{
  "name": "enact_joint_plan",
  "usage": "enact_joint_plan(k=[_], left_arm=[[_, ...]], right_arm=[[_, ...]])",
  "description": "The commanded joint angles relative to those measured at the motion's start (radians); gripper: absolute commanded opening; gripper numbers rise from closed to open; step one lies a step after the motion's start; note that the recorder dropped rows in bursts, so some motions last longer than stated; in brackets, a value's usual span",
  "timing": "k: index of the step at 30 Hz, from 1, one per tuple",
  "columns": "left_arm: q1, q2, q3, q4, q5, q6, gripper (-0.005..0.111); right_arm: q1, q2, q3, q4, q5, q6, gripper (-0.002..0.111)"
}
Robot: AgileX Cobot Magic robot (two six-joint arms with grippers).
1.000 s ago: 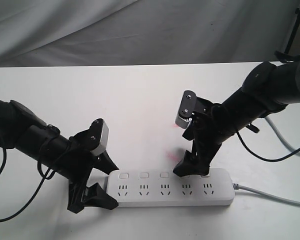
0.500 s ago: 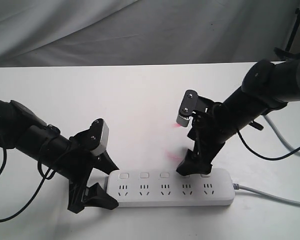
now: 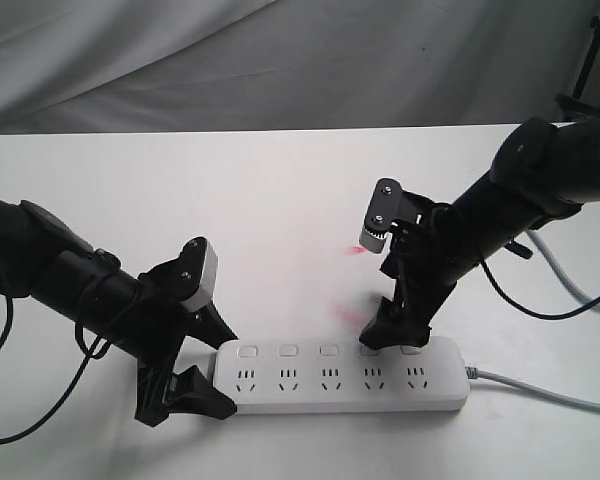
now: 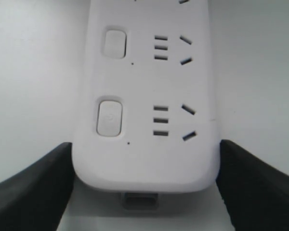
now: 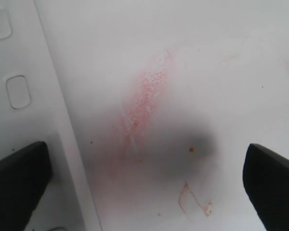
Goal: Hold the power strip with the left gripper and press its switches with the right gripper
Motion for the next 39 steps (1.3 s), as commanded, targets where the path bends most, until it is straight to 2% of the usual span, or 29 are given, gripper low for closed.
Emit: enact_joint_plan(k=[1,10,24,39], left_arm=[[-0.005,-0.001,-0.003,-0.005,-0.003,0.003,0.056],[-0.005,-0.001,-0.003,-0.005,-0.003,0.003,0.056],[-0.005,-0.001,-0.003,-0.005,-0.003,0.003,0.056],[-0.005,-0.001,-0.003,-0.005,-0.003,0.003,0.056]], right_arm=[[-0.001,-0.038,0.010,0.013,-0.031,-0.037,0.103],[-0.001,-0.158,0.010,0.082,-0.018,-0.062,0.103],[-0.001,-0.178,0.010,0.087,0.027,-0.052,0.103],[-0.010,-0.178,0.010,-0.012,0.050,0.016,0.103]])
